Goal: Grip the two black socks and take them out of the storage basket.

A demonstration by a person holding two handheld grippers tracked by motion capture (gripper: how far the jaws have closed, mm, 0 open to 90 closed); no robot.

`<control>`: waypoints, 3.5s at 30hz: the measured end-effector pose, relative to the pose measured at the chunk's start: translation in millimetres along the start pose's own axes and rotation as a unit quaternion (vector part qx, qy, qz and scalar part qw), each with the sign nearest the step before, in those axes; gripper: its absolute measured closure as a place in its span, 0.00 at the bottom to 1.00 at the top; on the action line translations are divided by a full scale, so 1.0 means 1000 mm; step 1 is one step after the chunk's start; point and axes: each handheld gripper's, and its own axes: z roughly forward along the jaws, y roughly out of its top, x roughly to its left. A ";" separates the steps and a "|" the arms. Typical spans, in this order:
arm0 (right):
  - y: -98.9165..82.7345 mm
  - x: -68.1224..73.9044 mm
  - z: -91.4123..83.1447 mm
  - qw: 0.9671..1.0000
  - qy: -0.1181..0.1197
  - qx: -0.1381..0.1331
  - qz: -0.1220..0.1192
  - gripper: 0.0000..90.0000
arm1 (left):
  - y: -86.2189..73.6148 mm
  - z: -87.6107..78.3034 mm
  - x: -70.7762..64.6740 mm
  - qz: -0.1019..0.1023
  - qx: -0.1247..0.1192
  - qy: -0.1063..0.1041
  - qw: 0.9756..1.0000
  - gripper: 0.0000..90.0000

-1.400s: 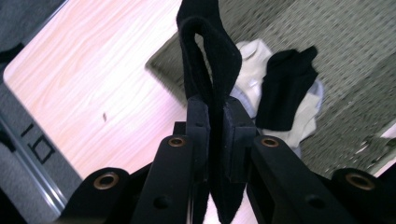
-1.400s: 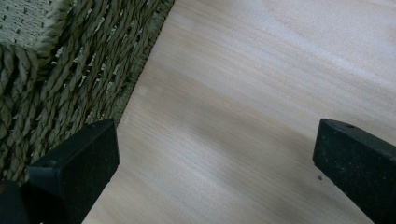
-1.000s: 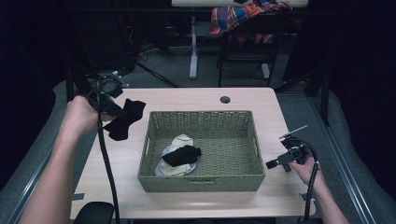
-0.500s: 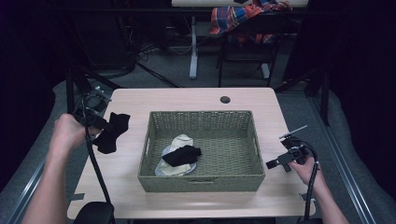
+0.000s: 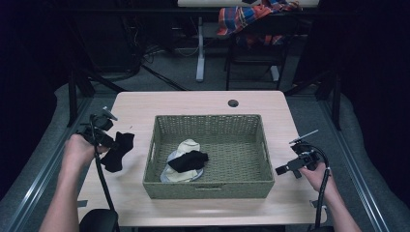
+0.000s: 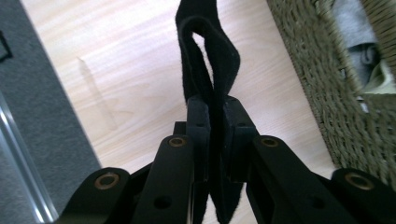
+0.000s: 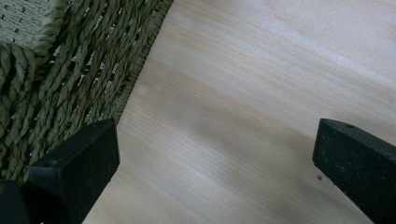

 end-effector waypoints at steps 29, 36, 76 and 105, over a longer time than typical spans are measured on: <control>-0.001 0.001 0.002 1.000 -0.004 -0.004 0.006 0.01 | -0.018 0.055 0.009 -0.037 0.022 -0.029 0.999 0.90; -0.001 0.003 0.001 1.000 -0.006 -0.010 0.010 0.01 | -0.019 0.046 0.009 -0.052 0.008 -0.020 0.998 0.51; -0.001 0.000 0.001 1.000 0.002 0.007 -0.001 0.01 | 0.048 -0.077 -0.091 0.100 -0.121 0.004 0.988 0.05; -0.001 -0.001 0.001 1.000 0.006 0.007 0.000 0.01 | 0.099 0.024 -0.174 0.231 0.005 -0.054 0.971 0.02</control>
